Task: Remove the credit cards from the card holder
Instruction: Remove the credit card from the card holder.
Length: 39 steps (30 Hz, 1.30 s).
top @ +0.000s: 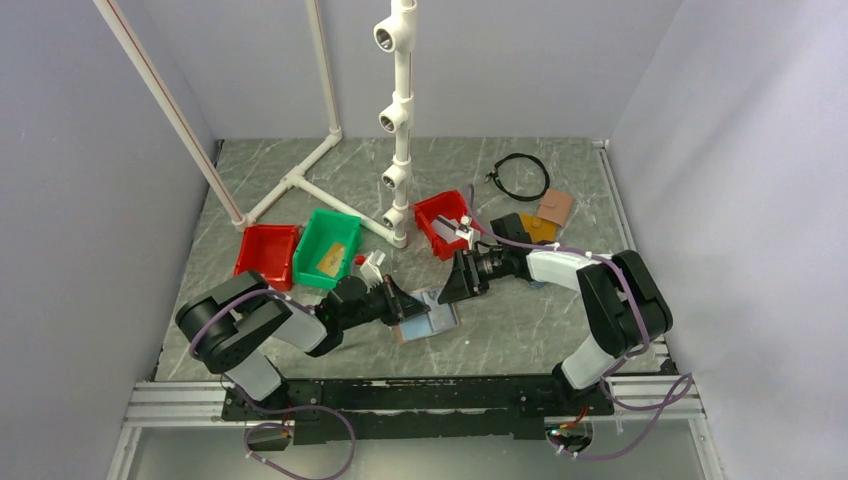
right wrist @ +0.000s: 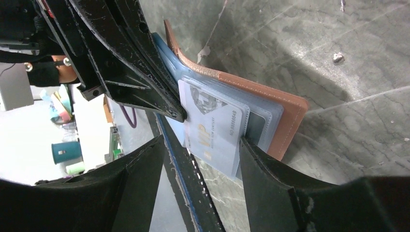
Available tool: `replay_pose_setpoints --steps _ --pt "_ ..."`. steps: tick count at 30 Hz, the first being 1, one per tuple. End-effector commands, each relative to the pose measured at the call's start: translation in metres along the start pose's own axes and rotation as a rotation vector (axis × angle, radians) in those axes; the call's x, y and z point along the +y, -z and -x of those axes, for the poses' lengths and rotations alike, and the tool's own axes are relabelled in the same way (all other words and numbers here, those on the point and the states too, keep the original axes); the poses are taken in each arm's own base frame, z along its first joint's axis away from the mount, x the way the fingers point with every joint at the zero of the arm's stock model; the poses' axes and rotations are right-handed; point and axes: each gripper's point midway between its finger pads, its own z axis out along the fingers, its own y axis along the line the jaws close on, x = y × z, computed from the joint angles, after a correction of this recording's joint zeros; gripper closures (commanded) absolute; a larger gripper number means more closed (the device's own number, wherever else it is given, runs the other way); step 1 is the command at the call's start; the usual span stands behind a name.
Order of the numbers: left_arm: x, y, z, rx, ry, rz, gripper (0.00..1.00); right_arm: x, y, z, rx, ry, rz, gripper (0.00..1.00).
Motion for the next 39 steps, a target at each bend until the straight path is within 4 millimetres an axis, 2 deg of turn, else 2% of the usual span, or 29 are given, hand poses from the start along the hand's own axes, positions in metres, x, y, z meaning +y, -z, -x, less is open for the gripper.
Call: replay_pose_setpoints --steps 1,7,11,17,25,30,33,34,36,39 --pt "-0.049 0.003 0.023 -0.088 -0.068 -0.166 1.0 0.023 0.008 0.011 -0.028 0.072 0.075 0.39" --pt "-0.049 0.008 0.024 -0.094 -0.089 -0.144 1.0 0.023 0.02 0.019 -0.065 0.094 0.071 0.35" --pt "-0.053 0.009 0.026 -0.098 -0.105 -0.155 1.0 0.031 0.023 0.02 -0.068 0.115 0.103 0.33" --pt "-0.057 0.009 0.026 -0.099 -0.112 -0.171 1.0 0.051 0.028 0.017 -0.058 0.136 0.2 0.37" --pt "-0.071 0.008 0.029 -0.099 -0.129 -0.223 1.0 0.053 0.027 0.015 -0.05 0.1 0.226 0.43" --pt "-0.073 0.007 0.03 -0.099 -0.134 -0.222 1.0 0.059 0.028 0.014 -0.048 0.099 0.253 0.53" --pt "-0.075 0.006 0.029 -0.093 -0.133 -0.232 1.0 0.06 0.027 0.012 -0.043 0.095 0.259 0.67" --pt "-0.076 0.006 0.028 -0.09 -0.131 -0.239 0.97 0.06 0.028 0.012 -0.04 0.095 0.264 0.74" --pt "-0.077 0.006 0.028 -0.09 -0.125 -0.25 0.85 0.062 0.028 0.014 -0.047 0.121 0.273 0.98" --pt "-0.078 0.008 0.027 -0.09 -0.119 -0.265 0.69 0.064 0.029 0.015 -0.047 0.127 0.283 1.0"
